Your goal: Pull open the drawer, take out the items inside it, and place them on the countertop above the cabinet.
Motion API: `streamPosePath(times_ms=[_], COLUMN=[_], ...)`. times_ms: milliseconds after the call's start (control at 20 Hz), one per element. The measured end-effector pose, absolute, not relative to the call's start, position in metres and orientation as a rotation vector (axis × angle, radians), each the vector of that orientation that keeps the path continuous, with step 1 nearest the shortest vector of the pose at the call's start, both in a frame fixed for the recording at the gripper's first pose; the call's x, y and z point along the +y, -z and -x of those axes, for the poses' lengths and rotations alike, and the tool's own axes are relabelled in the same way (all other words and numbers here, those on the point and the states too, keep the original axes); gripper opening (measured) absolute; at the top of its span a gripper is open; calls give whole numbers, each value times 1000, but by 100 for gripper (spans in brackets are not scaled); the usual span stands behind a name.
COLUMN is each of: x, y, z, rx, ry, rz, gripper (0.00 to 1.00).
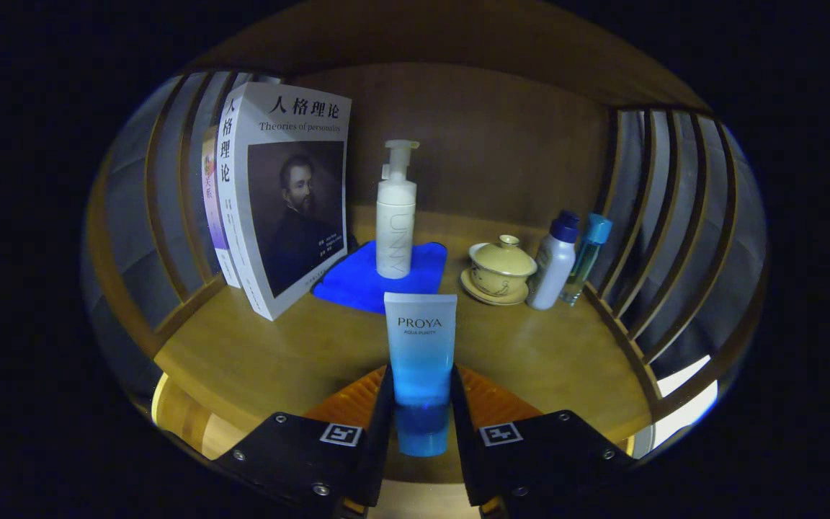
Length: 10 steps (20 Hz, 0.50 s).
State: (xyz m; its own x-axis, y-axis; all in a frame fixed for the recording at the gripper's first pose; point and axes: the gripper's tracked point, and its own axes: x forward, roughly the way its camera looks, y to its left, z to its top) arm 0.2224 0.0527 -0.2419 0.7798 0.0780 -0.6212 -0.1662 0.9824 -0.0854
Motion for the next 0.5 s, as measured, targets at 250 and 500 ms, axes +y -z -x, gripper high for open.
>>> streamPosePath(times_ms=[250, 500], x=[58, 70], y=[257, 230], z=[-226, -222], rx=[687, 575], ry=[-138, -167], rz=[66, -49], gripper=[50, 83])
